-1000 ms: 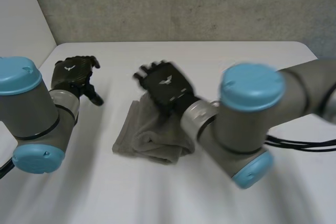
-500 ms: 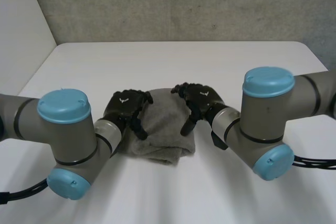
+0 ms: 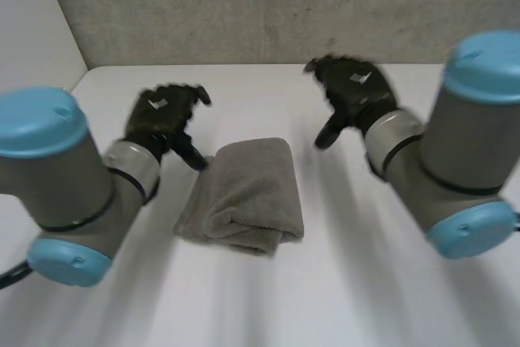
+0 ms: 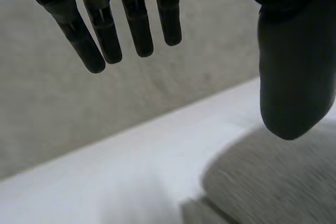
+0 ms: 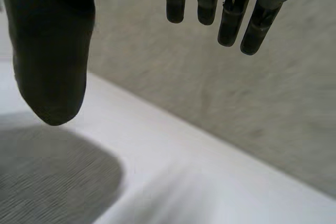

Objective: Fold the towel.

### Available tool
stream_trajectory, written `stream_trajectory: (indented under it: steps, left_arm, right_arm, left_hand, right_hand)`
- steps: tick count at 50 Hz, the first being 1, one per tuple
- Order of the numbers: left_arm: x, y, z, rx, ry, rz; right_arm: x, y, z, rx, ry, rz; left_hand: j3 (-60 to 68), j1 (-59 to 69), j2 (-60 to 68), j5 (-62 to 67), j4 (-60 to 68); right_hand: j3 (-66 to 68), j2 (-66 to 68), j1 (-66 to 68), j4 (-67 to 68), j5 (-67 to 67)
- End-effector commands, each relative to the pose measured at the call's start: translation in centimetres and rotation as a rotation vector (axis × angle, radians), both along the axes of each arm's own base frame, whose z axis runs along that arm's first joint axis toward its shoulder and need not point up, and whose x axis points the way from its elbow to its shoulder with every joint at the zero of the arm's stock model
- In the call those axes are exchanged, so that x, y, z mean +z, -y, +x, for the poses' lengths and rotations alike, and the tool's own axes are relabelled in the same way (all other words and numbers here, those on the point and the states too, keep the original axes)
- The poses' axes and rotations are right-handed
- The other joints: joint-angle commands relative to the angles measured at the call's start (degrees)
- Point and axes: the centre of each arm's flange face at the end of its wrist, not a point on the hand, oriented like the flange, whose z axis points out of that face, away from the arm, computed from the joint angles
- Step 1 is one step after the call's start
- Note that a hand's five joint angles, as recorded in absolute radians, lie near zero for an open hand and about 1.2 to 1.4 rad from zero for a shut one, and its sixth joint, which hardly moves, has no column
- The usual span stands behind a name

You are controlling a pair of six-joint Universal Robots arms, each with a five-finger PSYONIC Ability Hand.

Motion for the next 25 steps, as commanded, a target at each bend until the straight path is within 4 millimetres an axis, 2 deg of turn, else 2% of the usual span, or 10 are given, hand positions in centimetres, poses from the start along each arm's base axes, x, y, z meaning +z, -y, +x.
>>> stream_trajectory:
  steps: [1,3,10,20,25]
  left_arm:
    - [5.6,-0.7,2.8,0.107,-0.038,-0.087]
    - [7.1,-1.6,3.5,0.116,-0.04,-0.092]
    - [8.3,-3.0,4.2,0.119,-0.039,-0.091]
    - [8.2,-3.1,4.2,0.119,-0.039,-0.088]
    - [7.9,-3.3,4.2,0.116,-0.036,-0.081]
  right_arm:
    - [4.5,-0.8,-4.2,-0.145,0.027,-0.054]
    - [4.8,-1.0,-5.7,-0.191,0.021,-0.048]
    - [4.4,-1.1,-8.5,-0.269,0.005,-0.03]
    - [3.6,-1.2,-8.8,-0.278,-0.017,-0.013]
    - [3.7,-1.2,-8.8,-0.273,-0.008,-0.024]
  left_hand:
    - [-6.66,-7.48,-7.43,-15.75,-8.11]
    - [-8.17,-8.99,-8.94,-17.26,-9.62]
    - [-8.85,-9.67,-9.62,-17.94,-10.3]
    - [-9.01,-9.84,-9.79,-18.1,-10.46]
    - [-14.06,-14.88,-14.83,-23.15,-15.51]
  right_hand:
    - [-3.97,-4.55,-3.27,-4.64,-1.16]
    - [-3.97,-4.55,-3.27,-4.64,-1.16]
    - [-3.97,-4.55,-3.27,-4.64,-1.16]
    - [-3.97,-4.55,-3.27,-4.64,-1.16]
    - [-3.97,-4.55,-3.27,-4.64,-1.16]
